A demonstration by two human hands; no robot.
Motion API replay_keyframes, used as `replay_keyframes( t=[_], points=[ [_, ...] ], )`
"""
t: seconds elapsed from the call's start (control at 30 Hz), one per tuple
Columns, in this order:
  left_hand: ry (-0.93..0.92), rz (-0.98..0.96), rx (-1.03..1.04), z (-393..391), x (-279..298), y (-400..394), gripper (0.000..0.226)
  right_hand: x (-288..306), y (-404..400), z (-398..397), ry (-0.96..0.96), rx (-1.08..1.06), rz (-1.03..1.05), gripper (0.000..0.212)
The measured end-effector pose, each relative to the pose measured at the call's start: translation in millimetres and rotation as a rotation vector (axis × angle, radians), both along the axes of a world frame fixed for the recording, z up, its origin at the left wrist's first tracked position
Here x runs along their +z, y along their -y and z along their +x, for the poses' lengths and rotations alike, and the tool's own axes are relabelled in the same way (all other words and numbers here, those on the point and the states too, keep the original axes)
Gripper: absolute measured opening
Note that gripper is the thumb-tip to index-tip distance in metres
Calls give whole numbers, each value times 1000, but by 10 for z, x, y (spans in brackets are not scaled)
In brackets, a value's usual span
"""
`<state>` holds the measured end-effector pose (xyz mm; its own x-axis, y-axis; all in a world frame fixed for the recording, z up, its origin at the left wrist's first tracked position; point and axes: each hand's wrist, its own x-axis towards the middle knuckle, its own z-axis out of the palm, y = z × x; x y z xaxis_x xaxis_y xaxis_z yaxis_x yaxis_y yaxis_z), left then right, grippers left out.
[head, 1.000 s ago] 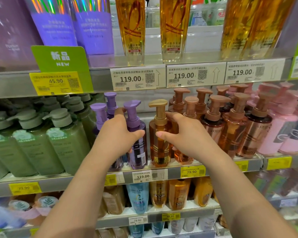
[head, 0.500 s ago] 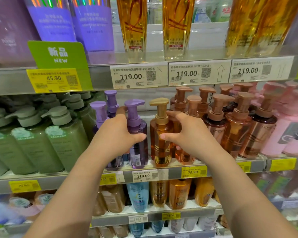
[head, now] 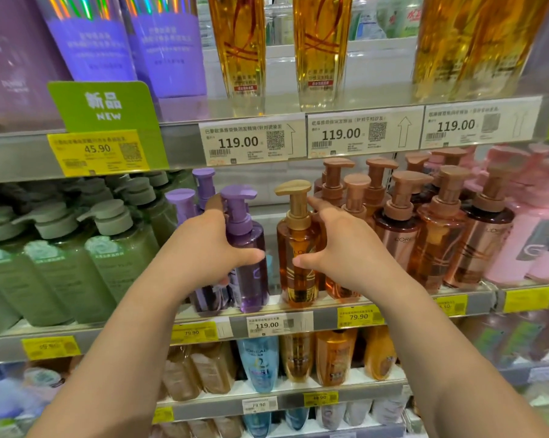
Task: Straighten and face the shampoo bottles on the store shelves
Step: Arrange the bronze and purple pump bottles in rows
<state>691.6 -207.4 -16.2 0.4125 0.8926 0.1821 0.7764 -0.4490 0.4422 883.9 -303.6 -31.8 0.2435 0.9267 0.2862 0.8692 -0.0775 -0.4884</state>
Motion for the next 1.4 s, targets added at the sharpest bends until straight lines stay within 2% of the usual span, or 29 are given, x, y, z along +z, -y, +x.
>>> replay_keyframes(
  t=[0.13,0.2,0.27,0.47,0.53,0.67,0.9,1.0,1.1,1.2,1.27,1.37,1.4],
  points=[
    [13,274,213,175,-145,92,76,0,-10,-1,20,-1,4,101],
    [-2,370,251,238,-189,155,70,-10,-15,-3,22,2,7,99],
    [40,342,204,211,-174,138,63,-14,-18,-4,23,1,9,99],
    [201,-125,-73,96,-54,81,65,-9,-9,1,11,-13,3,104],
    [200,-90,-52,143,-79,120,63,-11,-3,1,9,-11,6,104],
    [96,164,79,228,-192,113,82,-26,-9,17,15,-6,18,104],
    [-1,10,-10,148,-69,22,57,-23,-5,18,4,9,54,94],
    [-55,-29,-62,159,-27,55,39,-29,-8,27,-12,18,52,93],
    [-111,-51,-99,178,24,87,35,-28,-5,33,-9,27,47,93],
    [-127,-75,-109,199,13,74,38,-18,10,31,-13,21,50,92],
    [-72,-78,-99,186,-19,90,41,-9,26,42,-46,20,52,89],
    [104,-13,-52,80,-90,179,75,-28,50,40,-88,12,65,79],
    [182,49,-10,13,-104,220,79,-52,59,29,-79,-11,116,72]
  ],
)
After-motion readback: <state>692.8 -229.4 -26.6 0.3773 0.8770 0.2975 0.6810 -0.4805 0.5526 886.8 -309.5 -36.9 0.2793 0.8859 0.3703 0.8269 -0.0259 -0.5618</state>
